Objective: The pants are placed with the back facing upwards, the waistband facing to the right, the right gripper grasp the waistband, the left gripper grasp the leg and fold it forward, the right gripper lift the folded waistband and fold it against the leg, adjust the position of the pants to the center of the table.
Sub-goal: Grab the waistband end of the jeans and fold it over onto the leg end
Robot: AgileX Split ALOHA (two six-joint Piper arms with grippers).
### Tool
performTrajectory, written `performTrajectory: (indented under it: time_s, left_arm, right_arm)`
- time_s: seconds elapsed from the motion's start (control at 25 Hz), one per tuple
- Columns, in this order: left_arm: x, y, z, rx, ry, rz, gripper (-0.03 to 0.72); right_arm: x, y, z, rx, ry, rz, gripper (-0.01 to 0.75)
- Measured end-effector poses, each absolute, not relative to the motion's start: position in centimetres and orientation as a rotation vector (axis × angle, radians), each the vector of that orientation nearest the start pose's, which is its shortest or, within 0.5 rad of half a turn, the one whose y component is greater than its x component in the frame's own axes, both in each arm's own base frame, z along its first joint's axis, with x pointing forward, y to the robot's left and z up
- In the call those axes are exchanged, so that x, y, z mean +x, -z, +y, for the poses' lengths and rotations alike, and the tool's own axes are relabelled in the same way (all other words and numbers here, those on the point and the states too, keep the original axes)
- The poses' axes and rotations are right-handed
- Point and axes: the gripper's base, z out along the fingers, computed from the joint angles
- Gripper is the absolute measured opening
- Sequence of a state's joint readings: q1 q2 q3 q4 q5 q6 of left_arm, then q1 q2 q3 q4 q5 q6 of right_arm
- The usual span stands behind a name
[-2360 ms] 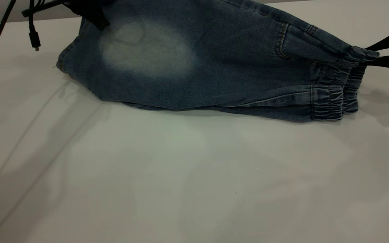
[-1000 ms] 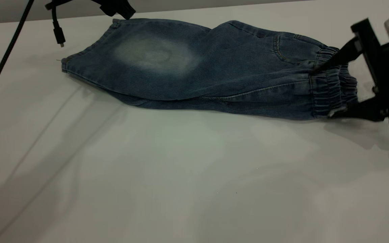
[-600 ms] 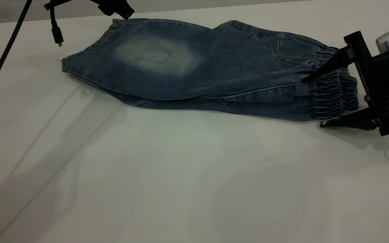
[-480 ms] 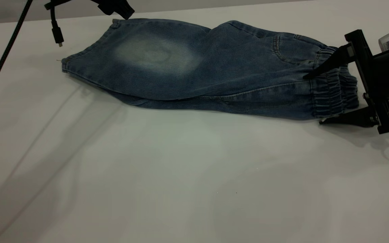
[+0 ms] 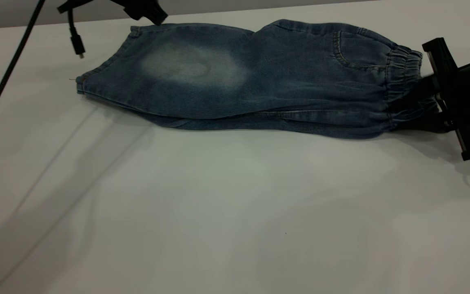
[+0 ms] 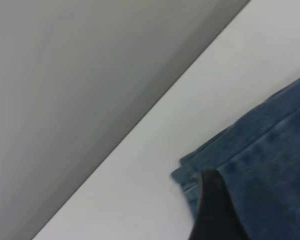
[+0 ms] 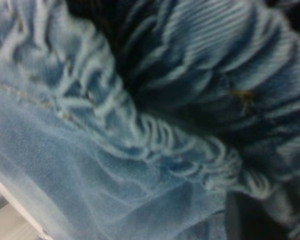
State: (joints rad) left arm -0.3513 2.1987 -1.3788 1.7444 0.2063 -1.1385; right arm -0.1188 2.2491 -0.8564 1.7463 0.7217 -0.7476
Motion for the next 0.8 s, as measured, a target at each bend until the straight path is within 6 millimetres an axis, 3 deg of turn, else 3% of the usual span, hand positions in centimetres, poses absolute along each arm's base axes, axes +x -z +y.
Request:
performTrajectory:
  time_s: [0.32,0.48,0.8]
  left_arm:
    - [43.5,-10.4,-16.7,1.091,-0.128,2.062,0.404]
    - [42.3,-8.3,-19.1,1.184,-0.052,2.066,0.404]
    - [39.7,-3.6,-23.0,1.330,-0.015,2.091,0.402]
  right_arm:
    - [32.9,-3.2,2.4,1.126,-1.268,2.513,0.060]
    - [33.3,-5.4,2.8,0.950,-1.346,2.471,0.060]
    - [33.6,-11.7,3.8,0.639,-1.559,2.306,0.060]
